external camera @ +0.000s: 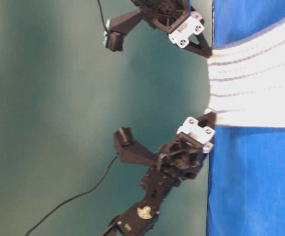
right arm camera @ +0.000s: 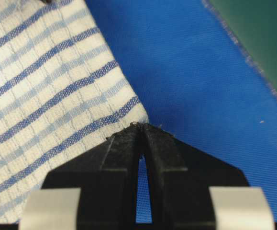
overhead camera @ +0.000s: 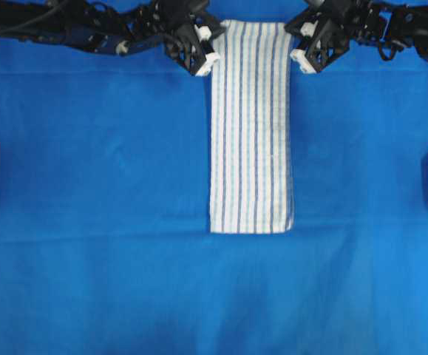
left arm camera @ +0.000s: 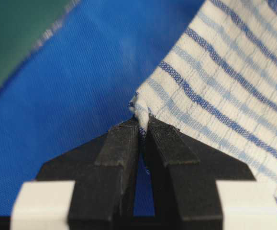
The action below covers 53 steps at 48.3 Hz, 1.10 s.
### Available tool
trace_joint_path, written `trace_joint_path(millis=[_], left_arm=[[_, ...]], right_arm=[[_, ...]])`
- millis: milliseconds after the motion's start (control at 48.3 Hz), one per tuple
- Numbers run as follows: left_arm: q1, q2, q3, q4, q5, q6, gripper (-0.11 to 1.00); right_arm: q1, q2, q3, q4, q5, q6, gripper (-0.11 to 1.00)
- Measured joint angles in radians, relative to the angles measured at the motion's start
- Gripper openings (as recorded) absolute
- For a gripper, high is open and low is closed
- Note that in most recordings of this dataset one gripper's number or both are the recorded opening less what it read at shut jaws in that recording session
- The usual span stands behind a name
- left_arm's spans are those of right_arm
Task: Fold the blue towel.
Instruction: 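Fold the top end down toward the bottom end with both grippers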
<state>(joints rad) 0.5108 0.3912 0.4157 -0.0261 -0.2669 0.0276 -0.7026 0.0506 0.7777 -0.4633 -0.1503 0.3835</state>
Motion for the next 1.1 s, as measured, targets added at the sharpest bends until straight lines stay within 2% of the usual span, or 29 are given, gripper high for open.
trace_joint_path(millis=[249, 435, 704, 912, 1098], left_arm=[[-0.003, -0.038, 0.025, 0.000, 0.005, 0.000, 0.02], [-0.054, -0.069, 0.072, 0.000, 0.005, -0.003, 0.02], [-0.204, -0.155, 0.150, 0.000, 0.005, -0.018, 0.02], [-0.365, -0.164, 0.179, 0.000, 0.006, -0.025, 0.02], [-0.497, -0.166, 0.184, -0.002, 0.034, -0.087, 0.02]], right_arm=[[0.005, -0.032, 0.020, 0.002, 0.003, 0.015, 0.05], [0.075, -0.097, 0.080, 0.028, 0.005, 0.031, 0.05], [0.259, -0.258, 0.193, 0.078, 0.057, 0.052, 0.05], [0.439, -0.334, 0.241, 0.124, 0.103, 0.083, 0.05], [0.588, -0.336, 0.249, 0.161, 0.147, 0.123, 0.05]])
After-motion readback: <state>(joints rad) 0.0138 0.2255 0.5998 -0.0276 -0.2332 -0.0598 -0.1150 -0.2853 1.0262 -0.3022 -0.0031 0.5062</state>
